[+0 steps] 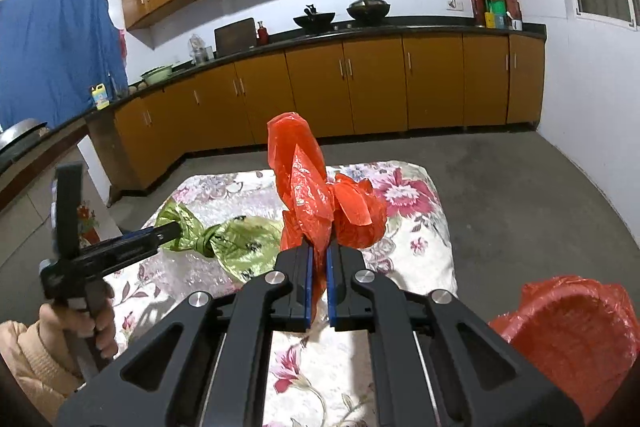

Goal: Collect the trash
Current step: 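Grasp the lime-green bag with the left tool while the right tool grasps the red bag, then carry both bags over the basket and open both tools to drop them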

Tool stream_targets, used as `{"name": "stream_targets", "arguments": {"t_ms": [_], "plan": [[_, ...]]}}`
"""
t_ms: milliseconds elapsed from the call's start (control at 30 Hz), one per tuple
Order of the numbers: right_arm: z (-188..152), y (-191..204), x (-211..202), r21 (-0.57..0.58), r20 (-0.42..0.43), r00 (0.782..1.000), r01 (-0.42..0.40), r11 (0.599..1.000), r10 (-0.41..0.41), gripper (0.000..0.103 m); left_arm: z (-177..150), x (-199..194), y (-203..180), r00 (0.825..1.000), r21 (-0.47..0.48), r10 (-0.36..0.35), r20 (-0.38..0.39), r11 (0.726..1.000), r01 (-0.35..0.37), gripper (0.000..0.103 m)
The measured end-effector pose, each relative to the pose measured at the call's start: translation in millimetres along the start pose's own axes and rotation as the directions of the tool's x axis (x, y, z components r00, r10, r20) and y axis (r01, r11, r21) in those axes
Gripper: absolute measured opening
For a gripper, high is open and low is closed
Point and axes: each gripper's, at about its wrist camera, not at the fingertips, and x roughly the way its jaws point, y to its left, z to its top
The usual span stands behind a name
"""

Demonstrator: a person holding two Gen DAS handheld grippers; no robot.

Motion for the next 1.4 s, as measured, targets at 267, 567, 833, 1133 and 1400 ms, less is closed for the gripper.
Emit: {"name": "stream_targets", "arguments": {"t_ms": [267,567,833,1133,1400], "plan": [[-8,-4,-7,-0.001,-0.006,1.000,0.005,1.000,-0.005,0.006,-7,-11,-9,0.998,0.037,-0.067,0.021,0.997,0.066,0.003],[-5,3,-35,-0.025,0.033,0.999,0.018,1.000,-0.017,0.006,-6,-67,-29,0.984,0.069,-0.135,0.117,0.989,0.127,0.003],[-4,-7,-74,-0.010,0.070,0.995,0.068,0.998,-0.067,0.006,-9,-114,-61,0.966,0.110,-0.196,0.167,0.978,0.179,0.003],[-18,-42,-121,0.053,0.091,0.983,0.157,0.986,-0.162,0.006,-20,-148,-106,0.941,0.142,-0.288,0.177,0.954,0.265,0.003],[-31,-78,-156,0.118,0.094,0.963,0.240,0.964,-0.251,0.006,-35,-161,-159,0.914,0.192,-0.369,0.171,0.922,0.336,0.003]]}}
